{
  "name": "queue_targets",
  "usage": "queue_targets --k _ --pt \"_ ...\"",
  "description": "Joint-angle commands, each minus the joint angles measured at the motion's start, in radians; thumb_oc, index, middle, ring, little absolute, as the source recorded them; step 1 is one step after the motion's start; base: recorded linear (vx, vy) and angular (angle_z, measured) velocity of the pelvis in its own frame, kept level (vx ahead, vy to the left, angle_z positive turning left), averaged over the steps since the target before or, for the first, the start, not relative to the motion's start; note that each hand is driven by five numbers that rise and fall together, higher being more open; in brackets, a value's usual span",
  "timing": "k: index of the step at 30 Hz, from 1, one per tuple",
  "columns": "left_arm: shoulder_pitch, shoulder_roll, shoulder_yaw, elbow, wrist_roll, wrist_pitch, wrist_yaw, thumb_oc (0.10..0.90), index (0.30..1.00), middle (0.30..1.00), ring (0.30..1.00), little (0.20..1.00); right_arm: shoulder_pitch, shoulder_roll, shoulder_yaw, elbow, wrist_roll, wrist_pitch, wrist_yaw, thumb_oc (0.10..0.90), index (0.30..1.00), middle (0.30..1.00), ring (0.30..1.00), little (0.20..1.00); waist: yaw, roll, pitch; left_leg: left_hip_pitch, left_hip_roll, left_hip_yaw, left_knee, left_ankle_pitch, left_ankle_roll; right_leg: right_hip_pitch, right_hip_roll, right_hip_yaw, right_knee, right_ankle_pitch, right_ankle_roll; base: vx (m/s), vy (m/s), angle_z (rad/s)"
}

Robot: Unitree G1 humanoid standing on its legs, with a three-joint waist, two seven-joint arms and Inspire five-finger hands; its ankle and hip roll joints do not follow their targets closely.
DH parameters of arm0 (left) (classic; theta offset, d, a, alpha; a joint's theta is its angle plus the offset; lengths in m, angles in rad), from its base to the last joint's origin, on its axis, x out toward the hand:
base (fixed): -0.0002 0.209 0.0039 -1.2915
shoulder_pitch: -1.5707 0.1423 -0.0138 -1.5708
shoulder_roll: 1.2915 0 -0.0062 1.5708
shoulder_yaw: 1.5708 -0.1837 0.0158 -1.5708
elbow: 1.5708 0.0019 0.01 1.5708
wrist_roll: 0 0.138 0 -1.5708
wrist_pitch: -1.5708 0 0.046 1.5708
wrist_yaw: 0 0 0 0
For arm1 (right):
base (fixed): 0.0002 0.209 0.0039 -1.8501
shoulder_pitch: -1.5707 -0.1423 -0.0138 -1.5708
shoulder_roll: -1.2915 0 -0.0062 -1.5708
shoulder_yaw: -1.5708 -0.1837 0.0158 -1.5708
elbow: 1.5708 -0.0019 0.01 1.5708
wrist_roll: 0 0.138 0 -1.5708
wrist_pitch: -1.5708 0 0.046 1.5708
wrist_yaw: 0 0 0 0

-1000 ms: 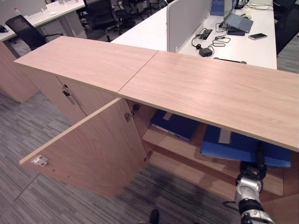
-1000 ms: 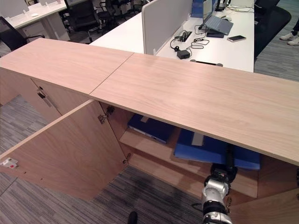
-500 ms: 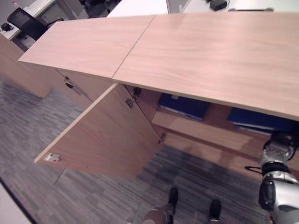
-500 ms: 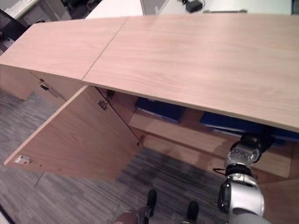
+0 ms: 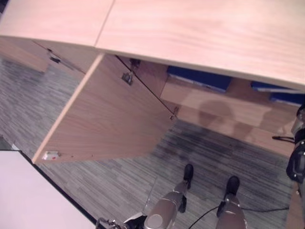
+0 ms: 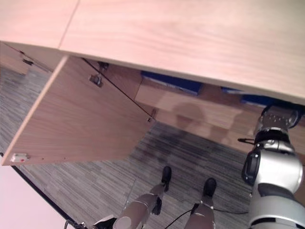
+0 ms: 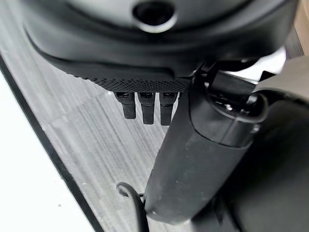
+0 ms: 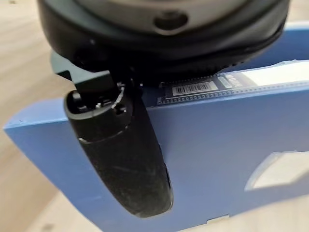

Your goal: Put the empty folder in the office cabinet

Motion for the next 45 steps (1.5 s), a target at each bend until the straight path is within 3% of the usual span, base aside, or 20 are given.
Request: queue_targets --k 1,6,10,30,45 --pt "0.083 0.108 -0.015 0.002 -0.022 -0.001 0.025 0.8 0.9 0.9 0.9 0.9 -0.133 -0.215 0.18 -0.106 -0.115 -0.021 0.007 0.4 0.3 0.3 0.3 0.3 0.026 -0.021 -0.009 -0.046 -0.02 0.001 0.175 -0.215 -0.028 -0.136 -0.019 0.035 0.099 -0.054 0.024 -0.04 -0.079 0.33" --pt "0.078 0.119 -0.002 0.012 -0.055 0.003 0.038 0.8 0.9 0.9 0.9 0.9 -0.205 -0.284 0.254 -0.116 -0.142 -0.029 -0.012 0.4 0.3 0.3 0.3 0.3 0.019 -0.019 0.011 -0.134 -0.03 0.002 0.234 -0.229 -0.04 -0.239 -0.027 0.044 0.184 -0.08 0.022 -0.02 -0.06 0.16" --pt "0.076 0.112 -0.003 0.019 -0.065 0.002 0.039 0.8 0.9 0.9 0.9 0.9 -0.227 -0.299 0.281 -0.12 -0.144 -0.032 -0.016 0.4 0.3 0.3 0.3 0.3 0.01 -0.017 0.018 -0.145 -0.03 0.001 0.228 -0.23 -0.042 -0.27 -0.025 0.05 0.207 -0.09 0.02 0.01 -0.051 0.12" --pt "0.014 0.071 0.014 0.053 -0.146 0.022 0.035 0.8 0.9 0.9 0.9 0.9 -0.338 -0.311 0.352 -0.162 -0.143 -0.063 -0.03 0.4 0.3 0.3 0.3 0.3 -0.069 0.011 0.05 -0.061 -0.019 0.021 0.163 -0.241 -0.05 -0.305 -0.011 0.099 0.257 -0.111 0.021 0.01 -0.021 -0.06" --pt "0.001 0.058 0.02 0.08 -0.182 0.027 0.038 0.8 0.9 0.9 0.9 0.9 -0.426 -0.295 0.429 -0.128 -0.168 -0.04 -0.039 0.4 0.3 0.3 0.3 0.3 -0.108 -0.019 0.066 -0.045 -0.005 0.059 0.175 -0.268 -0.053 -0.361 0.004 0.132 0.303 -0.109 0.028 -0.01 -0.021 -0.12"
